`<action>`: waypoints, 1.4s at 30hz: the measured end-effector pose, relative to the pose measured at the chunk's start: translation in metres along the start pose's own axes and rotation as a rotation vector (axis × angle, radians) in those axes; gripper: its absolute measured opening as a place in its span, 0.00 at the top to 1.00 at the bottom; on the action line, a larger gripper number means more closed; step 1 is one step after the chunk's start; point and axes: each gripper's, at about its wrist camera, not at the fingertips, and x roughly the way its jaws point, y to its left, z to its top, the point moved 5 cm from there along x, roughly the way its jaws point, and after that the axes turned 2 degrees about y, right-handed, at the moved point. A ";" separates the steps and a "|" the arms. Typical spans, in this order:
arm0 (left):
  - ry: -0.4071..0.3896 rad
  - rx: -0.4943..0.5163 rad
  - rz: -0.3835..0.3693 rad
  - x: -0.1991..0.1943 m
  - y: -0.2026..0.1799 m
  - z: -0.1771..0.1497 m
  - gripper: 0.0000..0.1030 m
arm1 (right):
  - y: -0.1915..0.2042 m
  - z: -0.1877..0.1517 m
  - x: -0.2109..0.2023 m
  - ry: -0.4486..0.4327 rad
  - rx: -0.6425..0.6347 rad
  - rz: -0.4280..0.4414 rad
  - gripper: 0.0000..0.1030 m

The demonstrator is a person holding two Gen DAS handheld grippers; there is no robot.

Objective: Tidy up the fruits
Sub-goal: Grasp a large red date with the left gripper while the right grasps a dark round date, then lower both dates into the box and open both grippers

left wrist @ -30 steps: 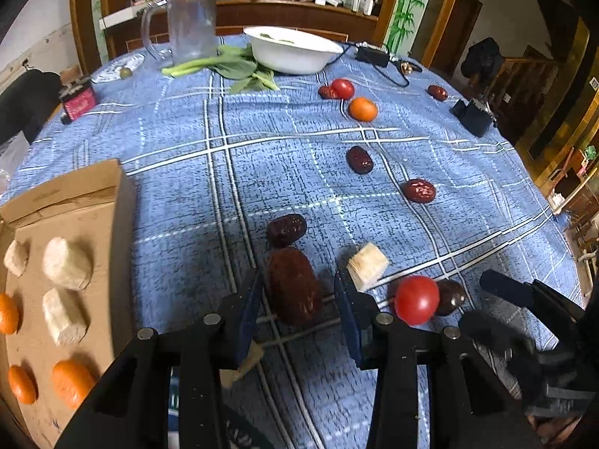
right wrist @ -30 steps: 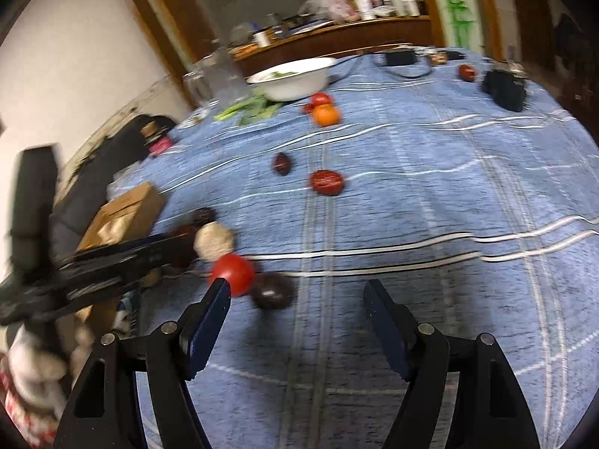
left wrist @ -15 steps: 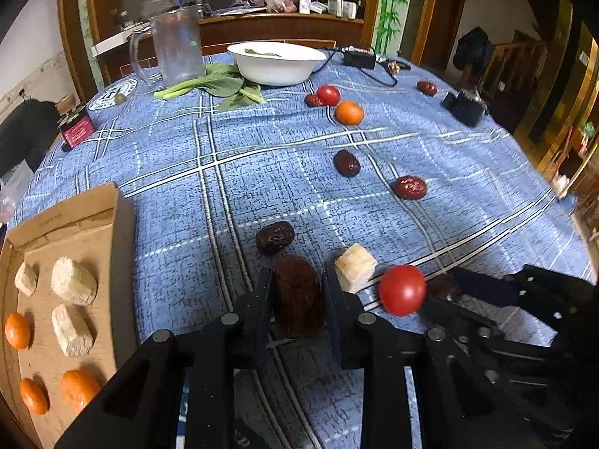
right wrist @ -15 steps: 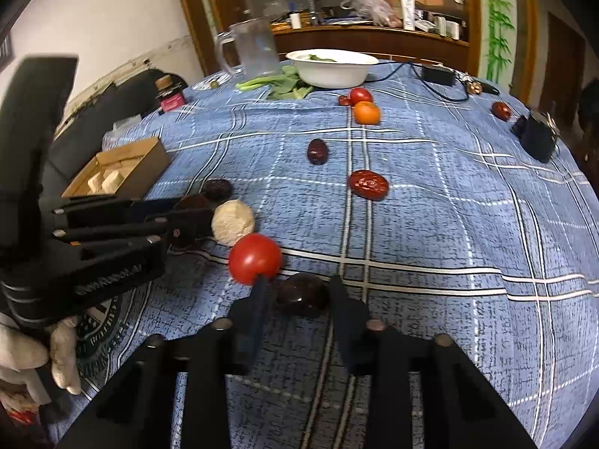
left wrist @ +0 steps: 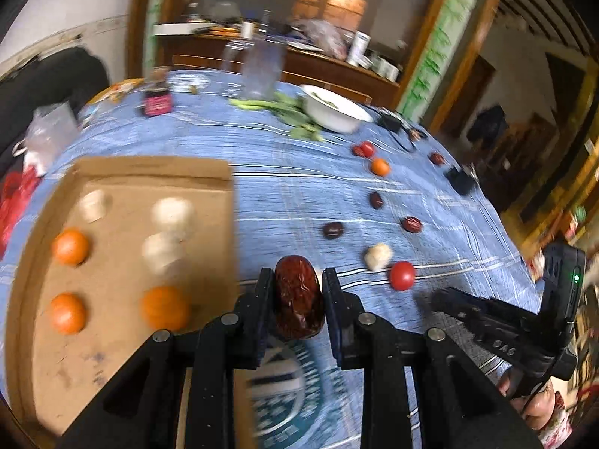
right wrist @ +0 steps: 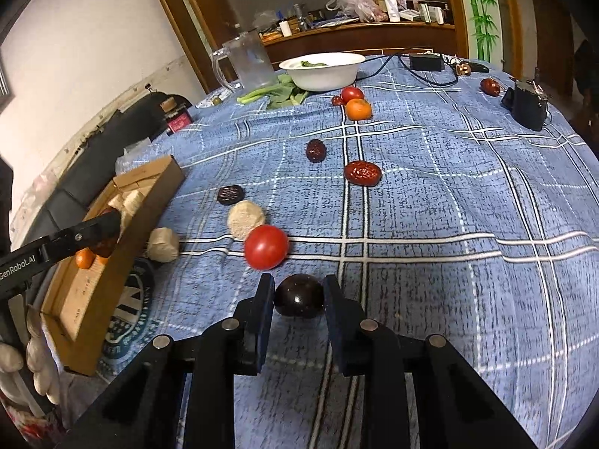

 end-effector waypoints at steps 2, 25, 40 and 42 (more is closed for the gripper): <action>-0.014 -0.040 0.028 -0.012 0.021 -0.005 0.76 | 0.007 -0.002 -0.004 0.000 0.002 0.019 0.72; -0.007 -0.283 0.251 -0.041 0.164 -0.034 0.75 | 0.215 0.005 0.032 0.083 -0.344 0.211 0.72; 0.018 -0.255 0.225 -0.037 0.166 -0.037 0.75 | 0.257 -0.015 0.100 0.174 -0.466 0.137 0.71; 0.021 -0.254 0.229 -0.037 0.167 -0.038 0.75 | 0.257 -0.015 0.100 0.168 -0.475 0.130 0.71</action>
